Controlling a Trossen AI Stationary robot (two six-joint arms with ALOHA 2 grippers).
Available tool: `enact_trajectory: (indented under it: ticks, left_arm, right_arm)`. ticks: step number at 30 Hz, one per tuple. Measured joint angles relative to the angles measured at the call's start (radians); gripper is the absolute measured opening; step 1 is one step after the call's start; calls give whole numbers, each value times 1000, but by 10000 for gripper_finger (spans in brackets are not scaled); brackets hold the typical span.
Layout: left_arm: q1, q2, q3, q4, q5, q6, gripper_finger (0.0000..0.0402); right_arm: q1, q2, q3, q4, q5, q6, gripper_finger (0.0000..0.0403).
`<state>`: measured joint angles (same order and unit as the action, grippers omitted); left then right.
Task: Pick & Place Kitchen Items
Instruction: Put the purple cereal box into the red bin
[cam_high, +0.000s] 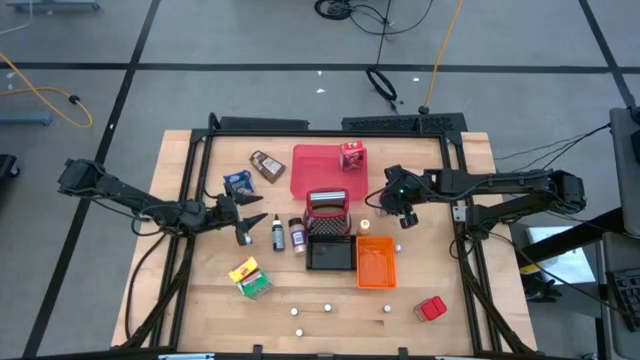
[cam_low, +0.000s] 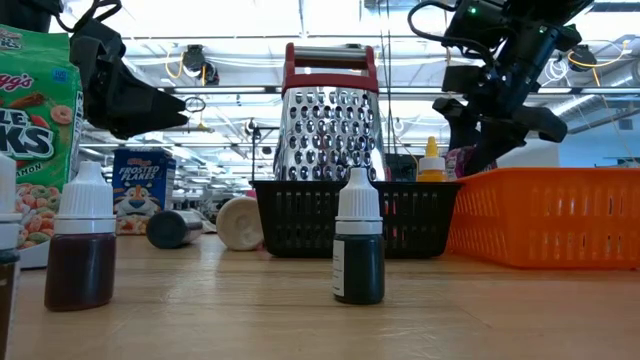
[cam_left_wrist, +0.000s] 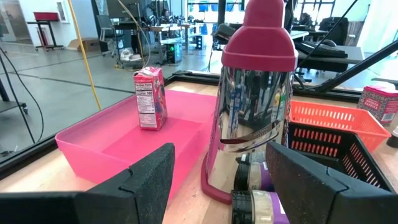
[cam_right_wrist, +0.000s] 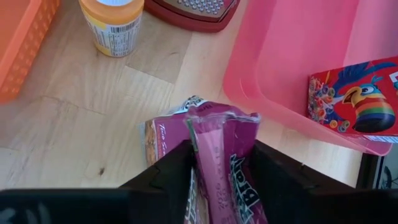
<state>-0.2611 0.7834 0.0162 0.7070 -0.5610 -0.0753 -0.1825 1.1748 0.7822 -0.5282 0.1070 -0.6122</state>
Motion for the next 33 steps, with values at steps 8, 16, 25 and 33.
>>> enact_trajectory:
  ticks: [8, 16, 25, 33]
  left_arm:
    - [0, 0, 0, 0, 0, 0, 255]
    - [0, 0, 0, 0, 0, 0, 255]
    - [0, 0, 0, 0, 0, 0, 255]
    - [0, 0, 0, 0, 0, 2, 255]
  right_arm:
    - [0, 0, 0, 0, 0, 22, 135]
    - [0, 0, 0, 0, 1, 24, 134]
    - [0, -9, 31, 2, 2, 23, 134]
    - [0, -9, 99, -2, 151, -29, 134]
